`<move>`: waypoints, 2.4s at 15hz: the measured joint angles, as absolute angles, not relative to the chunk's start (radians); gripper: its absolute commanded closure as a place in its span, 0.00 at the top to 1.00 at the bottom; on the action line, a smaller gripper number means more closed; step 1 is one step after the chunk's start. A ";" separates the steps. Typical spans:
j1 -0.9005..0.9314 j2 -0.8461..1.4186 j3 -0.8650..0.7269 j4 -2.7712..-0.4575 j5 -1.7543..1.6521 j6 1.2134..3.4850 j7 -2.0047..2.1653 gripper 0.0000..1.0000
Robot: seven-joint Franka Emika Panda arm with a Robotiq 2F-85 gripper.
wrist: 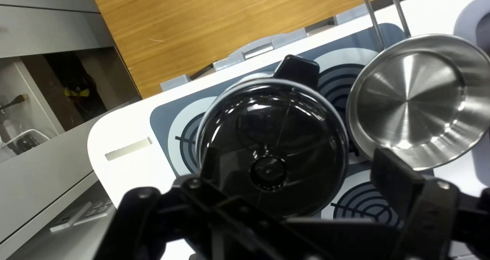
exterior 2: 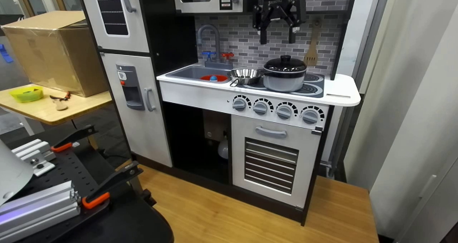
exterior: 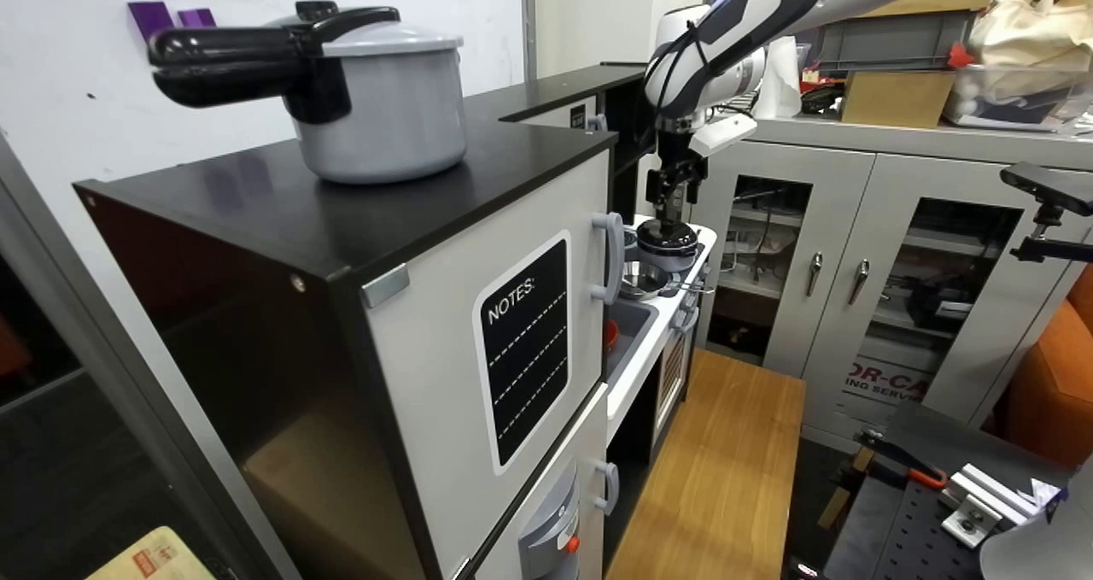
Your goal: Take the lid from the pot and put it on the pan
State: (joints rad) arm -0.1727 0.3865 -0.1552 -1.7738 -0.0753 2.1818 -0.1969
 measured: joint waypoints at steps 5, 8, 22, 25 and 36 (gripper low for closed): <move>-0.174 0.440 -0.164 -1.722 -0.082 2.206 -0.186 1.00; -0.177 0.467 -0.169 -1.699 -0.084 2.206 -0.184 1.00; -0.177 0.508 -0.161 -1.675 -0.083 2.201 -0.184 1.00; -0.177 0.527 -0.161 -1.660 -0.082 2.201 -0.184 1.00; -0.194 0.563 -0.161 -1.594 -0.078 2.175 -0.184 0.22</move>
